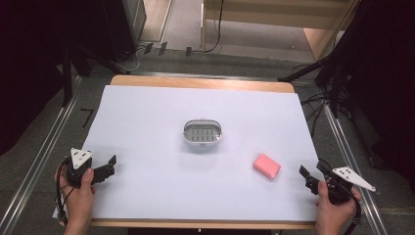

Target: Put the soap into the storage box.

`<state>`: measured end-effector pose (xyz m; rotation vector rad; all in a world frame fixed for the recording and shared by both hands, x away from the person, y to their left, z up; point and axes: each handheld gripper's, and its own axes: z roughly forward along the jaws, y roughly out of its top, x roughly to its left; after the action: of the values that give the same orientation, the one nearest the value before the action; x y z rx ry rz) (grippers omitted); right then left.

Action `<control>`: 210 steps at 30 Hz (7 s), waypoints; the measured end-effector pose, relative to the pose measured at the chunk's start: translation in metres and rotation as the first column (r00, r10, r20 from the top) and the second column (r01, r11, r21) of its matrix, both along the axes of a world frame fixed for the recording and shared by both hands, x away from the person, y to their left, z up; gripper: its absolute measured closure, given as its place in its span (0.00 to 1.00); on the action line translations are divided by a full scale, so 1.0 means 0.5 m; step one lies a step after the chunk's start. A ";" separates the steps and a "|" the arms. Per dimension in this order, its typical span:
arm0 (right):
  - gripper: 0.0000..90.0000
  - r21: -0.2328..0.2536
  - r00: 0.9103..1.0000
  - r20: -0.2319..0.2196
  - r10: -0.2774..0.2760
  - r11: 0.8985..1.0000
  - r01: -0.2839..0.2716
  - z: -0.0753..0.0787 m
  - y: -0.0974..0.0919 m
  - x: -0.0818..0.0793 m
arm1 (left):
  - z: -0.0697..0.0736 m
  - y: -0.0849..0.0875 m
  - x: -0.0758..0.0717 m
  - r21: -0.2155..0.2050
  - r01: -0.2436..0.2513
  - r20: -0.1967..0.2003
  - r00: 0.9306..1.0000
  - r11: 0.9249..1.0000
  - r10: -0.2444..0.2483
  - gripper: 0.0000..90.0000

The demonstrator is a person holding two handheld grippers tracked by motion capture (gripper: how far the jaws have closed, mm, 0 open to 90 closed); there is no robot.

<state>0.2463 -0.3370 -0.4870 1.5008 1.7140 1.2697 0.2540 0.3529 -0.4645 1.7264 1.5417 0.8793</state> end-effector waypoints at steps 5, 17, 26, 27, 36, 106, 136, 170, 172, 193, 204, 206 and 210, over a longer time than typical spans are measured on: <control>0.43 0.030 0.998 0.045 0.045 0.998 -0.047 0.000 -0.007 -0.007 | 0.000 -0.001 0.000 0.005 0.002 0.001 1.000 1.000 -0.002 0.15; 0.19 -0.239 0.952 -0.222 0.209 0.935 -0.261 0.045 0.064 0.014 | -0.001 -0.004 -0.001 0.023 0.007 0.004 1.000 1.000 -0.007 0.15; 0.17 -0.270 0.863 -0.365 0.348 0.848 -0.456 0.056 0.099 0.035 | -0.001 -0.004 0.002 0.022 0.006 -0.015 1.000 1.000 -0.005 0.15; 0.16 -0.287 0.853 -0.385 0.352 0.833 -0.473 0.057 0.107 0.037 | -0.001 -0.004 0.001 0.022 0.006 -0.012 1.000 1.000 -0.006 0.15; 0.15 -0.313 0.803 -0.464 0.375 0.778 -0.544 0.084 0.144 0.066 | -0.001 -0.003 0.001 0.020 0.008 -0.008 1.000 1.000 -0.008 0.15; 0.37 -0.304 0.636 -0.692 0.342 0.661 -0.686 0.082 0.277 0.192 | -0.001 -0.006 0.001 0.031 0.009 -0.009 1.000 0.999 -0.009 0.15; 0.43 -0.333 0.613 -0.663 0.430 0.563 -0.756 0.113 0.326 0.209 | -0.001 -0.005 0.002 0.028 0.011 -0.012 1.000 1.000 -0.011 0.15; 0.43 -0.352 0.519 -0.644 0.563 0.384 -0.854 0.152 0.485 0.247 | -0.001 -0.003 0.003 0.019 0.009 -0.016 1.000 1.000 -0.009 0.15; 0.43 -0.351 0.517 -0.646 0.562 0.383 -0.855 0.152 0.489 0.246 | -0.001 -0.003 0.003 0.019 0.009 -0.016 1.000 1.000 -0.009 0.15; 0.43 -0.363 0.473 -0.630 0.615 0.305 -0.880 0.185 0.548 0.257 | -0.001 -0.002 0.003 0.018 0.010 -0.019 1.000 1.000 -0.010 0.15; 0.43 -0.362 0.460 -0.630 0.625 0.288 -0.887 0.203 0.571 0.277 | -0.001 -0.002 0.003 0.013 0.011 -0.019 1.000 1.000 -0.010 0.15; 0.43 -0.366 0.458 -0.630 0.627 0.280 -0.888 0.204 0.575 0.282 | -0.001 -0.002 0.003 0.012 0.011 -0.020 1.000 1.000 -0.011 0.15; 0.43 -0.367 0.459 -0.628 0.629 0.281 -0.887 0.208 0.581 0.286 | -0.001 -0.002 0.003 0.011 0.011 -0.020 1.000 1.000 -0.011 0.15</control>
<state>0.3895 -0.0467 -0.3832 0.3578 2.9666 0.5144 0.2554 0.3521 -0.4648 1.7546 1.5409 0.8691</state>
